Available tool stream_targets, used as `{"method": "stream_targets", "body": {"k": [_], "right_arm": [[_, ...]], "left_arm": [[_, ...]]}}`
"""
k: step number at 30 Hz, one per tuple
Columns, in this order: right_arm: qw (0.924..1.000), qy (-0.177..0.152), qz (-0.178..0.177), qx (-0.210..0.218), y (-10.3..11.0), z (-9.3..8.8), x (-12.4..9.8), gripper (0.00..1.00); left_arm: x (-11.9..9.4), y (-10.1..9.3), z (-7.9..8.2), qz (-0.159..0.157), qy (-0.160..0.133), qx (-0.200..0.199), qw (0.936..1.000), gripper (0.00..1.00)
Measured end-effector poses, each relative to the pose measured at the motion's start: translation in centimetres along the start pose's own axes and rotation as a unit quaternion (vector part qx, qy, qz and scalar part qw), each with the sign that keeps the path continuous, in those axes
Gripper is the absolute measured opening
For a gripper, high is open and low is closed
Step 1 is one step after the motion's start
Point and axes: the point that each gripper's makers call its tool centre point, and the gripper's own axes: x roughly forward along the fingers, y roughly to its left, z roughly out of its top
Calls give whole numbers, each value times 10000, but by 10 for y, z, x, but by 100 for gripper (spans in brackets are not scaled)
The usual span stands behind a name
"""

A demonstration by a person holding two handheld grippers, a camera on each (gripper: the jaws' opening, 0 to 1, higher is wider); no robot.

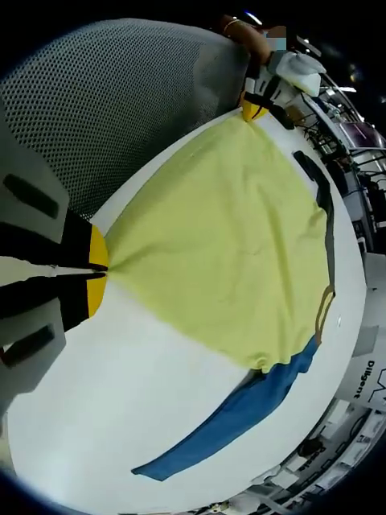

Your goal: Fold the garment on the visible template until the final outline fits inside the template.

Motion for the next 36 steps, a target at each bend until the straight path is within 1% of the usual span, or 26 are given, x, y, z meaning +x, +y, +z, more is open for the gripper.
{"method": "stream_targets", "body": {"k": [4,11,17,26,29,32,35,36], "right_arm": [[10000,44,-15,-10,-1,-2,1,0],[10000,49,-6,19,-1,-3,2,0],[10000,57,-28,5,0,-5,4,0],[9999,-4,-36,139,-1,-7,8,0],[9998,-2,-14,185,0,-8,9,0],[9996,-88,26,270,-1,-7,8,0],[9981,-296,184,517,3,0,5,7],[9976,-358,208,550,3,2,3,9]], "left_arm": [[1,-1,-3,-3,58,30,10000,2],[2,-1,-3,2,41,-7,10000,2],[2,-1,-3,33,-32,-67,10000,2],[2,0,-4,23,-129,-211,9997,3],[2,2,-2,28,-187,-259,9995,7],[2,2,0,17,-266,-369,9990,15],[0,-3,2,-122,-299,-451,9985,20],[-1,-4,5,-184,-392,-495,9978,23]]}}
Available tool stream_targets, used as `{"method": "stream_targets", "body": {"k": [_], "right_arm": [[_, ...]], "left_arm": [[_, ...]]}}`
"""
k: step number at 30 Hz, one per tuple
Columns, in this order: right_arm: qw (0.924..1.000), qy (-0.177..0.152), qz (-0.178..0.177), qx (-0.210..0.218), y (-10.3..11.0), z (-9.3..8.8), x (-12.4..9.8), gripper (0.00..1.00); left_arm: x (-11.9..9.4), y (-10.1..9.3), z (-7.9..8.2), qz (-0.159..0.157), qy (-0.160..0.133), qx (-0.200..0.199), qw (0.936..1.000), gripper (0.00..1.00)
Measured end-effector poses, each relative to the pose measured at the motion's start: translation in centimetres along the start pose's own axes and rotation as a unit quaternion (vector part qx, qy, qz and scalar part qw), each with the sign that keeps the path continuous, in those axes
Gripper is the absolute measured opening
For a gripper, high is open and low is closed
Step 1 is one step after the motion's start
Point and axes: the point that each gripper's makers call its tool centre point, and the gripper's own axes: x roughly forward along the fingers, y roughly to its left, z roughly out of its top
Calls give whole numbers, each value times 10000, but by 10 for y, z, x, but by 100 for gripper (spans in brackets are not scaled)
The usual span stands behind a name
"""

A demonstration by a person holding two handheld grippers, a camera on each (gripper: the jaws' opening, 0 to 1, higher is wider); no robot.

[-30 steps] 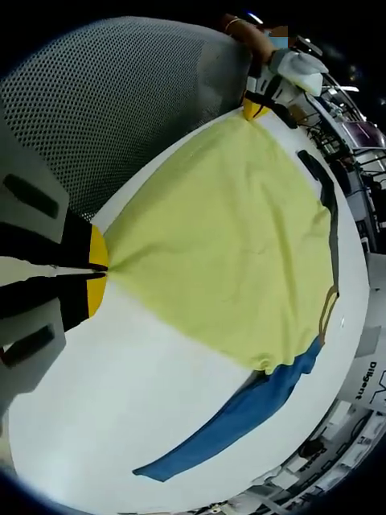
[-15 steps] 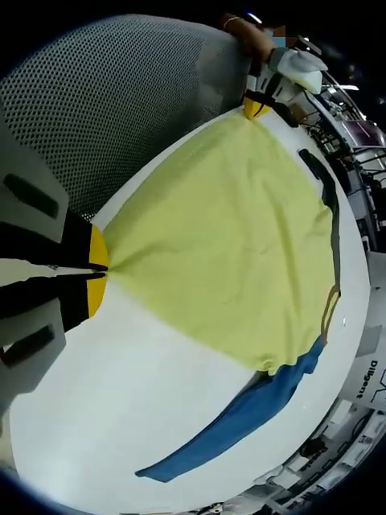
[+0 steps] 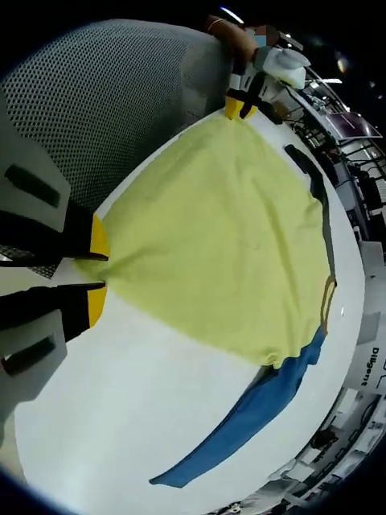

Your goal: Fold the garment on the visible template until the final outline fits inside the template.

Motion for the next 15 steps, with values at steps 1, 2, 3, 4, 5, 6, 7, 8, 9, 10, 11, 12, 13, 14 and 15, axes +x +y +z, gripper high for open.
{"method": "stream_targets", "body": {"k": [1,2,3,4,5,6,7,8,9,10,11,12,13,14,15], "right_arm": [[9999,-100,23,31,0,4,-3,11],[9998,-199,39,54,0,8,-5,14],[9990,-406,65,172,1,15,-8,18],[9984,-509,111,234,1,19,-10,23],[9974,-634,157,311,2,24,-12,30],[9958,-795,199,401,2,30,-15,35],[9944,-930,235,440,2,36,-18,39],[9926,-1069,285,492,3,42,-21,44],[9913,-1164,318,531,3,46,-24,47],[9900,-1262,319,549,2,50,-27,49],[9892,-1319,310,567,2,53,-29,52],[9884,-1379,310,553,1,55,-30,55],[9869,-1480,284,573,0,60,-32,59],[9863,-1516,268,595,-1,62,-33,64],[9847,-1610,249,619,-3,66,-35,68]], "left_arm": [[-1,-3,4,-105,-105,-34,9999,25],[-3,-5,4,-165,-112,-88,9998,31],[-4,-4,6,-184,-155,-154,9996,36],[-3,-3,7,-167,-204,-120,9996,41],[-3,-2,8,-152,-229,-104,9996,45],[-3,1,9,-64,-259,-58,9996,47],[-4,2,9,-20,-262,-41,9996,50],[-4,3,10,-4,-300,-44,9995,55],[-6,3,14,-12,-398,-61,9992,59],[-6,1,17,-81,-480,-92,9988,62],[-6,-1,20,-173,-582,-227,9979,66],[-7,-2,22,-205,-655,-240,9974,67],[-9,-1,25,-198,-719,-248,9969,69],[-9,-1,26,-203,-761,-262,9966,72],[-10,-1,28,-209,-825,-251,9961,75]]}}
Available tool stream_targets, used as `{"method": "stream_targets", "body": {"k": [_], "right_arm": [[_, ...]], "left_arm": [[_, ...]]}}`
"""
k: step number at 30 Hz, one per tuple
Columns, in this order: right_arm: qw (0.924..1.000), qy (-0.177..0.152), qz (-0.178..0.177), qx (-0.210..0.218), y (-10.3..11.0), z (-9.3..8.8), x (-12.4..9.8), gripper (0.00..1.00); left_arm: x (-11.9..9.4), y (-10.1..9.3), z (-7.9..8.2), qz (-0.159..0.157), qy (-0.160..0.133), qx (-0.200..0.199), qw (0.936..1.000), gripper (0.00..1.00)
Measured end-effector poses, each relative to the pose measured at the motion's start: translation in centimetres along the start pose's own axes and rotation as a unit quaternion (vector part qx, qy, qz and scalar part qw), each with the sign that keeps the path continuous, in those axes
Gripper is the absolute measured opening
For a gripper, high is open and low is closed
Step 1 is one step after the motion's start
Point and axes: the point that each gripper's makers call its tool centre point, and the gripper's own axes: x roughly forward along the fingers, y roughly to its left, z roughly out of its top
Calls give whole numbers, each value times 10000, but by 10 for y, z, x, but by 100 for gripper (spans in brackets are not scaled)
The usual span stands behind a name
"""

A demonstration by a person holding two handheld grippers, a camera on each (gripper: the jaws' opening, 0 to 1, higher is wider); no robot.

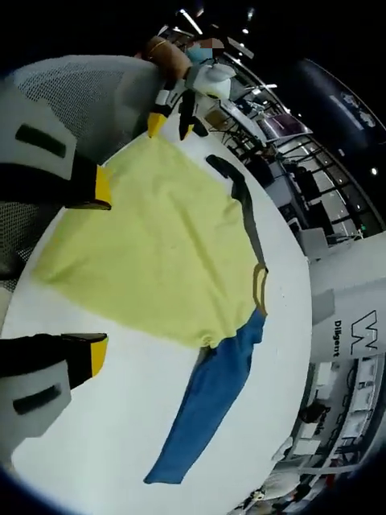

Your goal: Fold the garment on the visible template until the final outline fits inside the template.

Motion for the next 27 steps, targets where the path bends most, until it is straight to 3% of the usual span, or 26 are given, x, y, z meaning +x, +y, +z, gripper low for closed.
{"method": "stream_targets", "body": {"k": [5,9,17,21,23,27], "right_arm": [[9997,-211,-57,93,-6,10,-2,82],[9994,-300,-164,112,-14,16,-3,89],[9959,-678,-440,401,-51,38,-11,99],[9888,-1119,-465,871,-86,60,-14,99],[9860,-1298,-610,848,-107,70,-18,99],[9821,-1350,-820,1025,-142,76,-22,99]], "left_arm": [[0,3,10,87,-288,-15,9995,90],[-2,4,17,100,-489,20,9988,93],[-2,4,21,118,-589,5,9982,99],[-3,5,23,139,-613,137,9979,99],[-4,4,25,118,-663,149,9976,99],[-6,4,31,55,-806,86,9967,99]]}}
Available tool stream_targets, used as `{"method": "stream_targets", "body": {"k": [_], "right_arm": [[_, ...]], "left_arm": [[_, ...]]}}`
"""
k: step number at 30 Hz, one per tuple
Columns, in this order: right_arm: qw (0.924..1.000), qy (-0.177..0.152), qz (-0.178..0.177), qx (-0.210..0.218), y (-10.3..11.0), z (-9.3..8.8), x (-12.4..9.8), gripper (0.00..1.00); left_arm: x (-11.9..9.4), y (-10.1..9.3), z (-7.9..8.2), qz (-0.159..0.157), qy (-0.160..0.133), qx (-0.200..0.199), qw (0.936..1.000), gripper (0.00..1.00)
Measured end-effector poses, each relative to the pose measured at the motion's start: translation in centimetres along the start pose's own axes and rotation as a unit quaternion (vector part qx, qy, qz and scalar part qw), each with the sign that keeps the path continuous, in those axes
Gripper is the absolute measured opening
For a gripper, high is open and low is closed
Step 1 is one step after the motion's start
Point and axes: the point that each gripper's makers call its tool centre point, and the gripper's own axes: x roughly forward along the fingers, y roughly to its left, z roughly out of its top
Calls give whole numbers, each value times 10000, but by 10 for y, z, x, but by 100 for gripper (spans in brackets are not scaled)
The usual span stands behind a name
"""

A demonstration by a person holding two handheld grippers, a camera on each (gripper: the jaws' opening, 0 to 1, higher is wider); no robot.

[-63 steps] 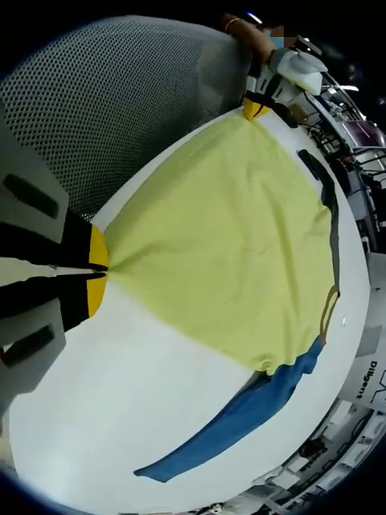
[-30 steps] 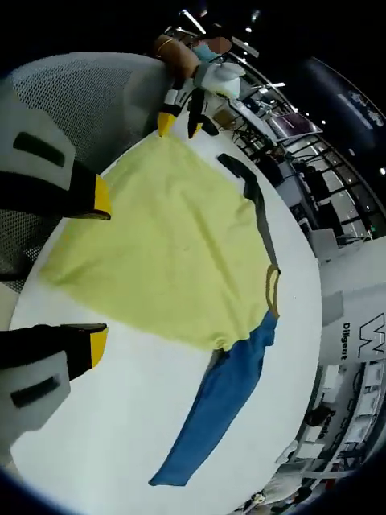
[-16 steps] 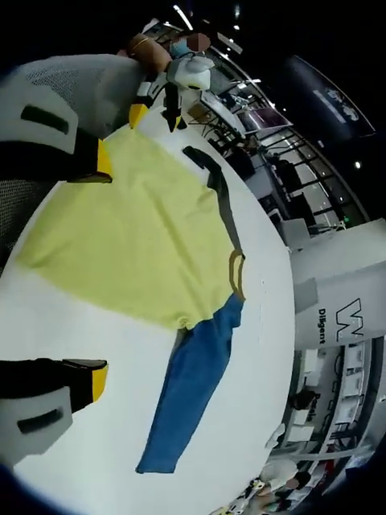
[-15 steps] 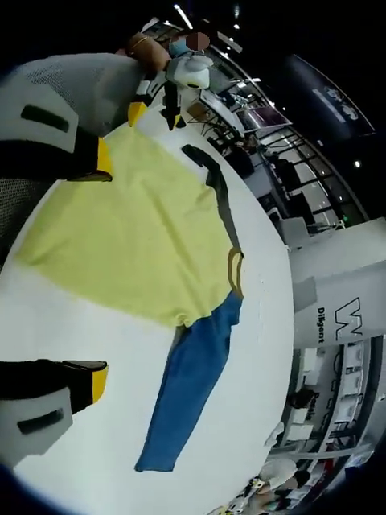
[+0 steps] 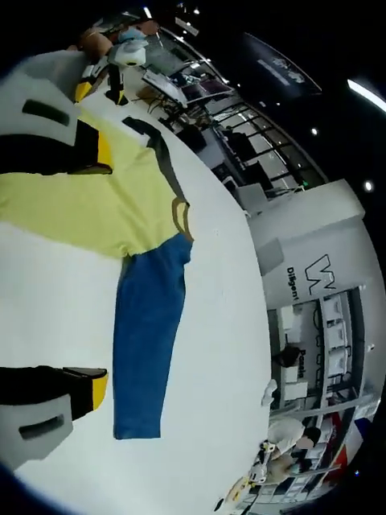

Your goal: Fold the garment on the visible template until the final outline fits inside the template.

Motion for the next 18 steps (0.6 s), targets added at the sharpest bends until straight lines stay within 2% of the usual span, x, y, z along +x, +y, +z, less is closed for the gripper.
{"method": "stream_targets", "body": {"k": [3,8,12,18], "right_arm": [[9995,-31,-270,185,-30,6,4,99],[9987,-137,-424,262,-56,12,10,99],[9966,-118,-737,340,-86,12,16,99],[9911,-240,-1183,558,-128,18,26,95]], "left_arm": [[-1,-1,5,-42,-108,-113,9999,99],[-3,-1,13,-104,-272,-254,9993,99],[-5,-1,23,-112,-507,-321,9981,99],[-6,-3,30,-142,-596,-435,9972,99]]}}
